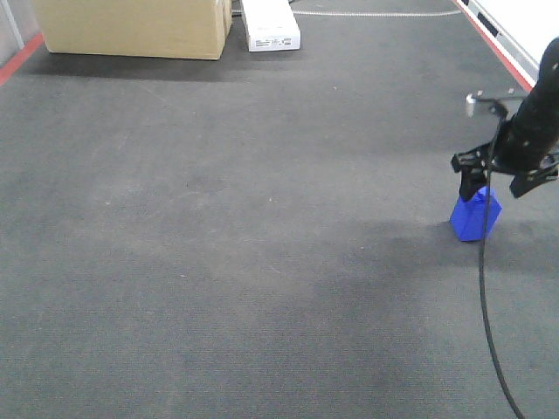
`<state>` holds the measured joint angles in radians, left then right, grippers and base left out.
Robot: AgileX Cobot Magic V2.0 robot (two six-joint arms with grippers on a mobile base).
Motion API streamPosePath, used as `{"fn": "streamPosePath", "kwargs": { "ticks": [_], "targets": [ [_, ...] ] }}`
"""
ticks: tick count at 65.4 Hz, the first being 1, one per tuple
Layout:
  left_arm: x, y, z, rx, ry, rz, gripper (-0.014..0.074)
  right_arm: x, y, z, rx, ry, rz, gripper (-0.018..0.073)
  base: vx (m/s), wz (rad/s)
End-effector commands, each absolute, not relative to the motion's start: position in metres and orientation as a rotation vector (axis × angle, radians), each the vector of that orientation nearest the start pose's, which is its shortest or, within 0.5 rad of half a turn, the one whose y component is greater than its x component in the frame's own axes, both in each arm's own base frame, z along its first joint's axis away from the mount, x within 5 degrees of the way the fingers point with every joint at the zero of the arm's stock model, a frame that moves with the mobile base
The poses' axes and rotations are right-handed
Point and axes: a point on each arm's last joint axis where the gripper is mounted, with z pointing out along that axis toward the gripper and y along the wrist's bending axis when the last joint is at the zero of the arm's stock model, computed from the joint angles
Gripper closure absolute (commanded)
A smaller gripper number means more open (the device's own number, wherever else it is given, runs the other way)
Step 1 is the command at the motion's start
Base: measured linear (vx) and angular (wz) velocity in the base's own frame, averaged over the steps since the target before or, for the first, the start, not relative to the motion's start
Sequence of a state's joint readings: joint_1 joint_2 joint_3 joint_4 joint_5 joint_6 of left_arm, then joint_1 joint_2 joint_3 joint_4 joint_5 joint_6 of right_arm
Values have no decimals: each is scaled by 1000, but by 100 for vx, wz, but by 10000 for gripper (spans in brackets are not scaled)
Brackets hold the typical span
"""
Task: Pour parts from conveyor to right shelf
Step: 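Lower the right gripper over the blue block on the conveyor, then close the right gripper on the blue block and lift it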
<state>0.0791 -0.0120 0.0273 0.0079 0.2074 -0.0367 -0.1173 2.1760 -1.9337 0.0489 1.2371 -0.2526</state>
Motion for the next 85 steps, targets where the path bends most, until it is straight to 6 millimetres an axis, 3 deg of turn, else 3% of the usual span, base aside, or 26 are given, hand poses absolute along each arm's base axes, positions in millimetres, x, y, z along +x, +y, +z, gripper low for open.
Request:
{"fn": "streamPosePath", "kwargs": {
  "ticks": [1, 27, 32, 43, 47, 59, 67, 78, 85],
  "targets": [
    [55, 4, 200, -94, 1600, 20, 603, 459, -51, 251, -183, 2853, -5, -5, 0, 0],
    [55, 4, 200, -94, 1600, 20, 603, 472, -51, 214, -206, 2889, 30, 34, 0, 0],
    [55, 4, 200, -94, 1600, 20, 603, 473, -51, 213, -206, 2887, 35, 102, 0, 0],
    [55, 4, 200, -94, 1600, 20, 603, 474, -51, 216, -201, 2864, 23, 426, 0, 0],
    [55, 4, 200, -94, 1600, 20, 603, 475, -52, 220, -203, 2857, 19, 575, 0, 0],
    [55, 4, 200, -94, 1600, 20, 603, 474, -51, 240, -192, 2859, 28, 566, 0, 0],
    [55, 4, 200, -94, 1600, 20, 603, 462, -48, 263, -191, 2841, 42, 564, 0, 0],
    [55, 4, 200, -94, 1600, 20, 603, 428, -40, 301, -198, 2793, 104, 564, 0, 0],
    [55, 4, 200, -94, 1600, 20, 603, 395, -34, 329, -194, 2700, 108, 564, 0, 0]
  ]
}}
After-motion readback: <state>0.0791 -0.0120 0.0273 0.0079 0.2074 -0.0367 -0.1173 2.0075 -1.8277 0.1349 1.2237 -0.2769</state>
